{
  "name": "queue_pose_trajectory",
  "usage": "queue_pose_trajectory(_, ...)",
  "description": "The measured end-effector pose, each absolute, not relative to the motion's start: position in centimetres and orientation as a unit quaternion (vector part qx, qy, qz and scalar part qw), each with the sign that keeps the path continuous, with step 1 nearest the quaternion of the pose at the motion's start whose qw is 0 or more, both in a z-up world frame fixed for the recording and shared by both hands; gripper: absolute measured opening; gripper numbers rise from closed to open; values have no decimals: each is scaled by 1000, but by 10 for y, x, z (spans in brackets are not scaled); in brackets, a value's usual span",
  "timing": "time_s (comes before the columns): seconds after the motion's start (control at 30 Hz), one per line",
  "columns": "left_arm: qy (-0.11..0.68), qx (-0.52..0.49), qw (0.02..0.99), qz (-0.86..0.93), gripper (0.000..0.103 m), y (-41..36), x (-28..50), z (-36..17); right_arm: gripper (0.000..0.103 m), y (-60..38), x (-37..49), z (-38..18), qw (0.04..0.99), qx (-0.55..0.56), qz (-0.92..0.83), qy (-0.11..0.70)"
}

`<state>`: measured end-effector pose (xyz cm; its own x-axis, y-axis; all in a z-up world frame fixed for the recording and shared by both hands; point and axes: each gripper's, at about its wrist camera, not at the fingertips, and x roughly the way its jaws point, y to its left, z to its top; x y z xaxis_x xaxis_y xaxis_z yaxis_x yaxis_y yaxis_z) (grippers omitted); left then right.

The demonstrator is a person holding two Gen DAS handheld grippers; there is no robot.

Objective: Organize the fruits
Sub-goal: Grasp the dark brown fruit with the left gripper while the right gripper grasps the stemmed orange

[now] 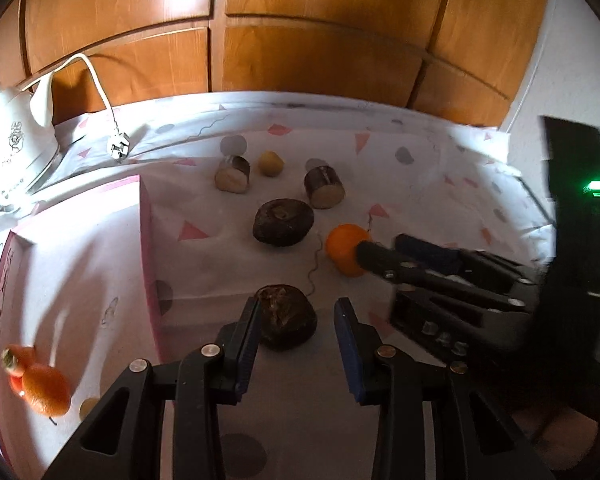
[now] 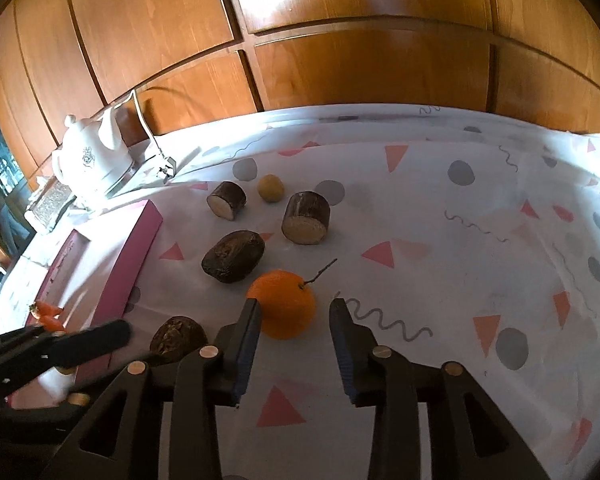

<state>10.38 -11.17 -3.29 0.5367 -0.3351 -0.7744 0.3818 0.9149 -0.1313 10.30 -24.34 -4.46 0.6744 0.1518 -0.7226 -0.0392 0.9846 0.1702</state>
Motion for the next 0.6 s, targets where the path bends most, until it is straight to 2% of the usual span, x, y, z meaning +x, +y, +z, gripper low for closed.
queue_pose_trajectory(0.17,453,31,872,-183,38,-120,117,-45,38,-256,101,-46,911,96,59,397)
queue_pose_trajectory(0.27,447,53,877,-168,44,-126,118,-47,39,-258,101,-47,910,100,65,396)
queue_pose_trajectory(0.3,445,60,879,-159,49,-127,119,-49,39,-258,102,-47,910,103,66,396)
queue_pose_trajectory(0.4,478,45,867,-133,49,-122,130,-64,39,-258,107,-46,907,112,75,400)
queue_pose_trajectory(0.47,474,40,871,-126,47,-119,130,-62,39,-255,110,-47,906,110,83,401)
queue_pose_trajectory(0.53,469,37,875,-116,27,-115,130,-60,39,-252,115,-50,901,114,95,407)
queue_pose_trajectory(0.6,465,32,876,-122,26,-112,129,-58,49,-248,119,-53,898,114,99,413)
